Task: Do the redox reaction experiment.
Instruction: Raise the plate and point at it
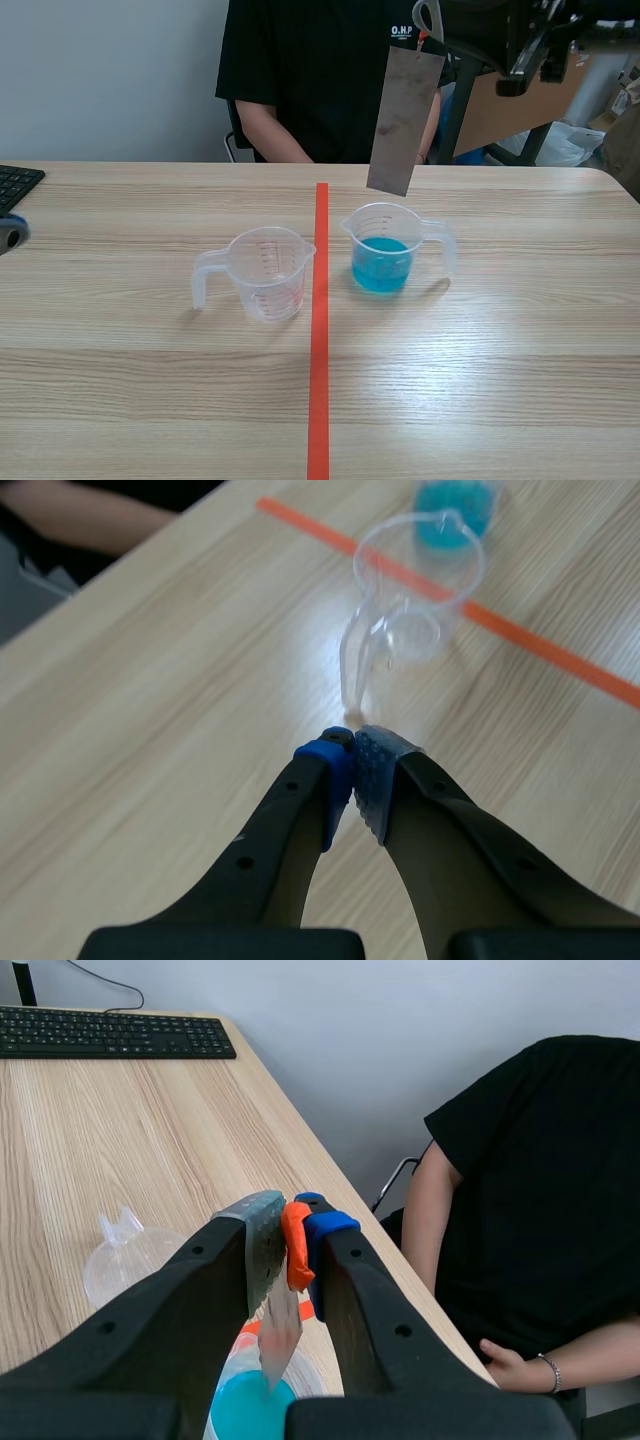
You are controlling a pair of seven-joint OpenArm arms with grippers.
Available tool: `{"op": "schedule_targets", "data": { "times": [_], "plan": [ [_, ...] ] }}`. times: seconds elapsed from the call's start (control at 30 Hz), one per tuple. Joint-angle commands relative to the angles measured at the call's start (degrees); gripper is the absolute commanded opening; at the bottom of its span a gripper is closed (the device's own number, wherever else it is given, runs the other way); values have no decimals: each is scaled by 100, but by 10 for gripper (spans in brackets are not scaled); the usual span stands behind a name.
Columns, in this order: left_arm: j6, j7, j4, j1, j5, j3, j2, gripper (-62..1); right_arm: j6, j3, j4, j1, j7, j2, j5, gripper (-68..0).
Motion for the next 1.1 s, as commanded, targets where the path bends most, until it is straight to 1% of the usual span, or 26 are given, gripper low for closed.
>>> {"op": "schedule_targets", "data": {
  "times": [0.0,0.13,0.27,0.33,0.5,0.57,0.63,0.73,0.83,1.07],
  "plan": [
    [-4,39,96,-313,-37,267,48,-582,33,92,81,129,98,92,85,-660],
    [164,225,140,-1351,9,1126,278,-582,33,92,81,129,98,87,85,-660],
    [417,472,131,-2317,310,2002,656,-582,33,90,81,129,96,76,85,-660],
    [470,562,129,-2708,470,2347,863,-582,33,90,81,129,96,76,85,-660],
    [750,949,125,-3582,634,3062,1392,-582,33,90,81,129,96,76,85,-660],
    [787,1047,103,-3856,765,3296,1602,-582,33,90,81,129,96,76,85,-660],
    [903,1139,-11,-4120,863,3501,1849,-582,33,90,81,129,96,76,85,-660],
    [1043,1239,-352,-4513,1056,3792,2256,-582,33,90,81,129,96,76,85,-660],
    [1049,1327,-822,-4863,1283,4015,2688,-582,33,90,81,129,96,76,85,-660],
    [1047,1414,-1714,-5460,1502,4229,3571,-582,33,90,81,129,96,76,85,-660]
  ]
}}
